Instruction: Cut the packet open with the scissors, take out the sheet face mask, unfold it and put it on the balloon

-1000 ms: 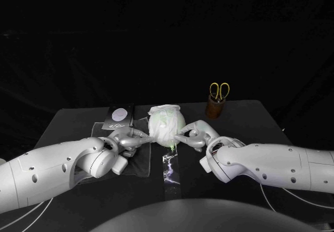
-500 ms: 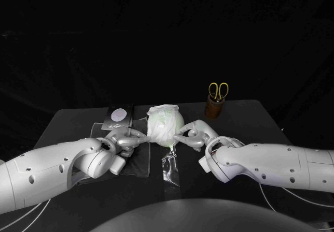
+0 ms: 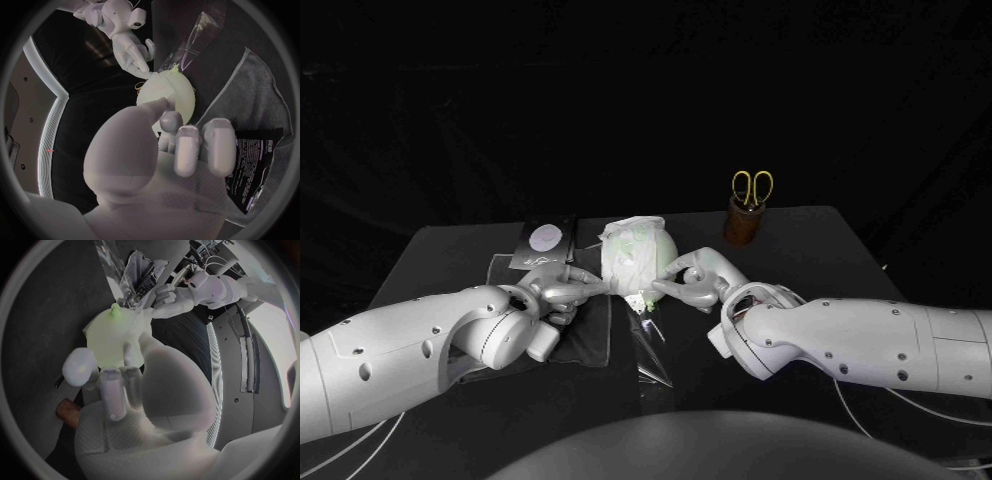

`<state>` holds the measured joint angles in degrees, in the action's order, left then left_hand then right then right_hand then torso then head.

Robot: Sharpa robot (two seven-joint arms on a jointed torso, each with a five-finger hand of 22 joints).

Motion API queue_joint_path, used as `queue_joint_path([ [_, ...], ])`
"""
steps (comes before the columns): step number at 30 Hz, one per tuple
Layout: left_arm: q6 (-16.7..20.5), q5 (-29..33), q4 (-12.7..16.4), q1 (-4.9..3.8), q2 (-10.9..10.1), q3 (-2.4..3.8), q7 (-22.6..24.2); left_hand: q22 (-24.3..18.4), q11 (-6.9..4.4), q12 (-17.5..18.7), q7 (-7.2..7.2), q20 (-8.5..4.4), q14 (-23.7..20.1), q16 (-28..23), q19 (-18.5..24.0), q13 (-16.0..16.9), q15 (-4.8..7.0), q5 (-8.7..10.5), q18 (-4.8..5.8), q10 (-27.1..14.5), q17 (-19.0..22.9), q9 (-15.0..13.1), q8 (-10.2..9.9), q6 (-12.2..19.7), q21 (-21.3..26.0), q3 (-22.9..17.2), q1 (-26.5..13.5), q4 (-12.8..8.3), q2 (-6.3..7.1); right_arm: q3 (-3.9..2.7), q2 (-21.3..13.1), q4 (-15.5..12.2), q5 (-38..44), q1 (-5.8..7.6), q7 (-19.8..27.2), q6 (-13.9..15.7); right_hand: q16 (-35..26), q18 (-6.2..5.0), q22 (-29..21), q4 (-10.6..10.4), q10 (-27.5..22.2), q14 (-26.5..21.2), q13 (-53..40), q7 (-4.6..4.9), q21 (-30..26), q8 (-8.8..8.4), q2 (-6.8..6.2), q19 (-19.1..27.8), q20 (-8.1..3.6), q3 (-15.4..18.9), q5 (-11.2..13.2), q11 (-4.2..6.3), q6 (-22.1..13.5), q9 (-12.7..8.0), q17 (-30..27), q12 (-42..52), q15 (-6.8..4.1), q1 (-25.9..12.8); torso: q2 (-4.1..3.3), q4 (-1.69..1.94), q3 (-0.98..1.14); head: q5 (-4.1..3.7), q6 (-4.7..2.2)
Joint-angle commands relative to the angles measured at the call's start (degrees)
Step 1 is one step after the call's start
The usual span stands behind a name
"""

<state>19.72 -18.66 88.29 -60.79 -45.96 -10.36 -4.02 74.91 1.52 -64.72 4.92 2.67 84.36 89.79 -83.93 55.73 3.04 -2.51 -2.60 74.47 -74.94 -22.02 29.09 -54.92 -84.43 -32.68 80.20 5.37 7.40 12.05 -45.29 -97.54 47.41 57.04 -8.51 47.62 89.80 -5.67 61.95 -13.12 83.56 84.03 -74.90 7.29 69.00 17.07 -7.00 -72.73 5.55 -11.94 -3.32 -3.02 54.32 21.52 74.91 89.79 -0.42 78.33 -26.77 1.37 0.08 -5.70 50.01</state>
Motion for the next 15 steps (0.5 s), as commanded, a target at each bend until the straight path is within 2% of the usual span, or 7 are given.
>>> queue_joint_path([
  [1, -0.69, 0.31, 0.10, -0.01, 0.16, 0.05, 0.32, 6.42, -1.25, 0.34, -0.02, -0.29, 5.64, 0.21, -0.44, 0.08, 0.13, -0.28, 0.36, 1.55, -15.06, -6.22, 0.38, 0.25, -0.25, -1.31, 0.26, -1.06, -0.55, -0.03, 0.24, 0.11, 2.10, -0.04, -0.15, 0.32, 0.20, -0.60, 0.05, 0.31, 6.44, 5.97, -15.10, 0.19, -0.16, -0.25, -0.16, 0.22, 0.02, -0.02, 0.31, 0.08, 0.24, 0.02, 15.09, 0.21, -0.27, 0.58, 0.02, -0.03, 0.00, 0.05, -0.01],
  [9, -0.74, 0.27, 0.07, -0.01, 0.25, 0.05, 0.17, 6.42, -1.25, 0.34, -0.02, -0.29, 5.64, 0.21, -0.44, 0.08, 0.13, -0.28, 0.36, 1.55, -15.06, -6.22, 0.38, 0.25, -0.25, -1.31, 0.26, -1.06, -0.55, -0.14, 0.82, 0.87, 2.39, -0.04, -0.63, 1.04, 0.20, -0.58, 0.15, 0.34, 6.44, 5.97, -15.10, 0.22, -0.09, -0.32, -0.29, 0.18, 0.01, 0.09, 0.32, 0.07, 0.22, -0.01, 15.09, 0.21, -0.27, 0.57, -0.03, 0.00, -0.02, 0.09, -0.01],
  [15, -0.66, 0.22, 0.02, -0.01, 0.26, 0.05, 0.12, 6.42, -1.25, 0.34, -0.02, -0.29, 5.64, 0.21, -0.44, 0.08, 0.13, -0.28, 0.36, 1.55, -15.06, -6.22, 0.38, 0.25, -0.25, -1.31, 0.26, -1.06, -0.55, -0.19, 1.00, 0.45, 2.20, -0.03, 0.20, 1.34, 0.20, -0.57, 0.19, 0.35, 6.44, 5.97, -15.10, 0.21, -0.06, -0.32, -0.29, 0.16, 0.01, 0.10, 0.32, 0.07, 0.25, -0.01, 15.09, 0.21, -0.27, 0.57, 0.01, 0.00, 0.00, 0.11, -0.01],
])
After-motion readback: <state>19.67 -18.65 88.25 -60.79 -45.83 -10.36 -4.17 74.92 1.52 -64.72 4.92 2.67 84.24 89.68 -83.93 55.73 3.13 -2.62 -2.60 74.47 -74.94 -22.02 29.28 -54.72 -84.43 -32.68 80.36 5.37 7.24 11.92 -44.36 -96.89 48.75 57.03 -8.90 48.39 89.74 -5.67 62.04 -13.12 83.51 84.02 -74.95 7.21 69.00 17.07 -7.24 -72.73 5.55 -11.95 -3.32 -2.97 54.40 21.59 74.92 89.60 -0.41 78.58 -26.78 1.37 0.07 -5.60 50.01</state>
